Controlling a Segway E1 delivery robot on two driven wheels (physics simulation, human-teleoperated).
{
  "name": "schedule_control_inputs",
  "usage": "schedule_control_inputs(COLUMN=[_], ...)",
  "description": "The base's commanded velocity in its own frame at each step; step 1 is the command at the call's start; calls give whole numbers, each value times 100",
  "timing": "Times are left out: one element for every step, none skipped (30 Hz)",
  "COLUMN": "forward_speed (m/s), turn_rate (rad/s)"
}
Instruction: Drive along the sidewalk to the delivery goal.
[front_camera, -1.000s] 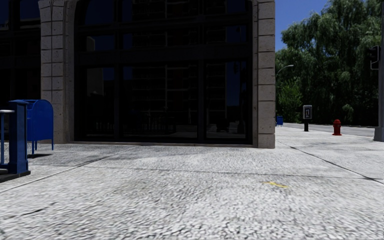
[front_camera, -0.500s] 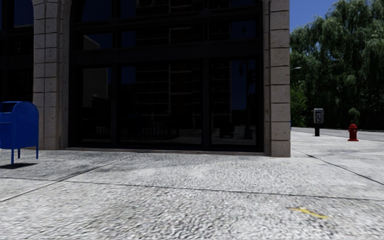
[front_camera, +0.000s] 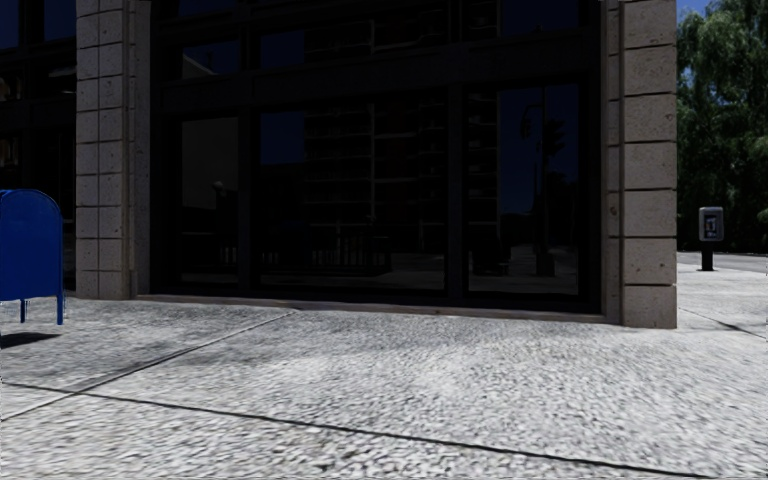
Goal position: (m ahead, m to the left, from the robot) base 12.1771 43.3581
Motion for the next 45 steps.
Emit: schedule_control_inputs(forward_speed=[200,200,200,200,200,200,200,200,200,200,200,200,200,200,200,200,200,200,200,200,200,200,200,200,200,200,200,200,200,200,200,200,200,200,200,200,200,200,200,200,200,200,200,200,200], turn_rate=[43,44,44,44,44,44,45,47,47,51,52,52,53,53,53,53,53,53,53,53,55,56,56,56,56,56,56,58,61,64,64,65,66,66,66,66,66,66,66,66,66,66,66,66,66])
